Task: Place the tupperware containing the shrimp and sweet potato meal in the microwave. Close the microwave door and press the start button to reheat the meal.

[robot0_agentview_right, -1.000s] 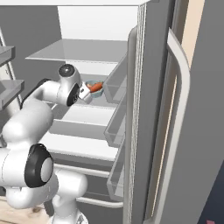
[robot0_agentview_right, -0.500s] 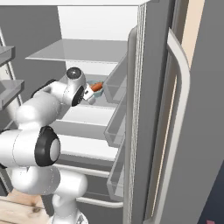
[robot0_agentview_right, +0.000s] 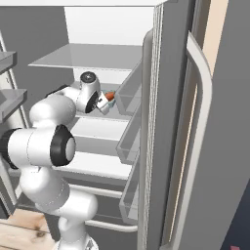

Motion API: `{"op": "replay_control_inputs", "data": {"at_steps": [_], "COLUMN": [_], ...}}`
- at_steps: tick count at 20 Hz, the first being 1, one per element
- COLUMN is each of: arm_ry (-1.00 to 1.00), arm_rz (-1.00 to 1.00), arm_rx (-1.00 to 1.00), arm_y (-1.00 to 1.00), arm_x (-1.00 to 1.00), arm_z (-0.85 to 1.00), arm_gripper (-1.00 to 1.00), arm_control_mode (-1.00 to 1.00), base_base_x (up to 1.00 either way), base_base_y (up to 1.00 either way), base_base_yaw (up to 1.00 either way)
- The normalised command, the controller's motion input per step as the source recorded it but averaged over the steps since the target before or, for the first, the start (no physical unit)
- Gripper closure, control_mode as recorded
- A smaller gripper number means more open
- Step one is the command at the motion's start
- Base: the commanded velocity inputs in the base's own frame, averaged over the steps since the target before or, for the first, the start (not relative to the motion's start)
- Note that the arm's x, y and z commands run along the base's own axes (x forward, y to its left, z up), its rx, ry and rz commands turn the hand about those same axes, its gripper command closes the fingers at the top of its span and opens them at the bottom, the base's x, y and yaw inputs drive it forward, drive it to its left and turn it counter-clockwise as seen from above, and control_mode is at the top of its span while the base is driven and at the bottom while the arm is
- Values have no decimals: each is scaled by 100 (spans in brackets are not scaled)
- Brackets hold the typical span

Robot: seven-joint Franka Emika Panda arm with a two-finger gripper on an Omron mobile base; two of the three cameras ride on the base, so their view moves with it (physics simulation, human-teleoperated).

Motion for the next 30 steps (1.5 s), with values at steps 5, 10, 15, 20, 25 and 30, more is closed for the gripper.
{"op": "replay_control_inputs", "data": {"at_steps": [5,10,15,20,25,30], "arm_ry": [4,0,0,1,1,2], "arm_rz": [0,0,0,-2,-4,-4], "arm_rx": [0,0,0,0,0,0], "arm_y": [0,0,5,9,9,8], "arm_x": [34,35,36,35,34,31], "arm_z": [-17,-22,-22,-8,0,-4], "arm_gripper": [-100,-100,-100,-100,-100,-100], "arm_control_mode": [-100,-100,-100,-100,-100,-100], "base_base_x": [0,0,0,0,0,0], "base_base_y": [0,0,0,0,0,0], "base_base_yaw": [0,0,0,0,0,0]}}
